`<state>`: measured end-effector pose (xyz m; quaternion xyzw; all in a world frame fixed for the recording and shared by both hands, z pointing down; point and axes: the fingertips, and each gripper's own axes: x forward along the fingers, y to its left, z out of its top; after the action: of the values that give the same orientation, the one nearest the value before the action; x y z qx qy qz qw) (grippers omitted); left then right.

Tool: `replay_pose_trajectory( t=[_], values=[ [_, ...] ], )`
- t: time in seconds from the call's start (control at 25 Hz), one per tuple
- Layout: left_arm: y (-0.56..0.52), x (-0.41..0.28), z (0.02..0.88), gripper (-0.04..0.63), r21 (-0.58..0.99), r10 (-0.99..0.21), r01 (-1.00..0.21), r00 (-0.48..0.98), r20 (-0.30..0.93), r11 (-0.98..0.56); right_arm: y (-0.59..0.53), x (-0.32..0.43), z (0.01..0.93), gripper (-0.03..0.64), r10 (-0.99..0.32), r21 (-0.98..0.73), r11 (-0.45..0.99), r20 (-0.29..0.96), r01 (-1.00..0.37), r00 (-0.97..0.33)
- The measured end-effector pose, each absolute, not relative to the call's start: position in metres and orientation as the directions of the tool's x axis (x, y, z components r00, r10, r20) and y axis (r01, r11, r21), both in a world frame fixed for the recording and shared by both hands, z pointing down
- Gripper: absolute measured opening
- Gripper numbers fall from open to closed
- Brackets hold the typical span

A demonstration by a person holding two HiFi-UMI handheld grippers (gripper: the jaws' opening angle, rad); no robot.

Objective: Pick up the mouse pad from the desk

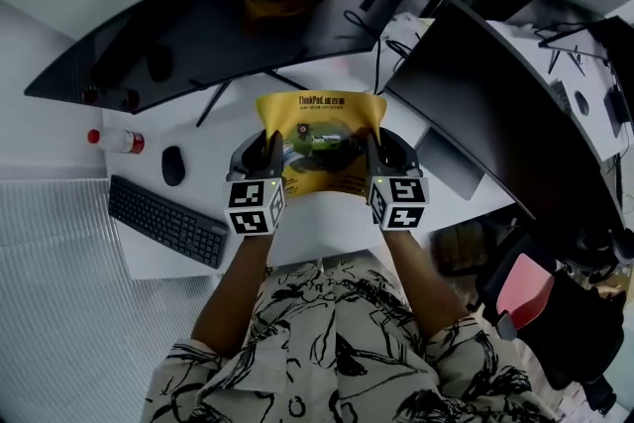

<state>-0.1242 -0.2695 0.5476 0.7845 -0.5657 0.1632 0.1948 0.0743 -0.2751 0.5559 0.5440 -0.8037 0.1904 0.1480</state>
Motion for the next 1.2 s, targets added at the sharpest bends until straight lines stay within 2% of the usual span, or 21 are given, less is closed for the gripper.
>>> replay_pose_trajectory(
  t=[0.64,1.2],
  values=[
    [-0.281,-0.123,0.413,0.078,0.055,-0.915,-0.943,0.331,0.232,-0.328,-0.289,0.075,0.419,0.074,-0.896,-0.075,0.379,0.220,-0.922,-0.386],
    [-0.283,-0.119,0.291,0.081,-0.045,-0.930,-0.929,0.367,0.022,-0.367,-0.287,0.079,0.295,0.074,-0.916,0.008,0.402,0.008,-0.916,-0.402]
  ],
)
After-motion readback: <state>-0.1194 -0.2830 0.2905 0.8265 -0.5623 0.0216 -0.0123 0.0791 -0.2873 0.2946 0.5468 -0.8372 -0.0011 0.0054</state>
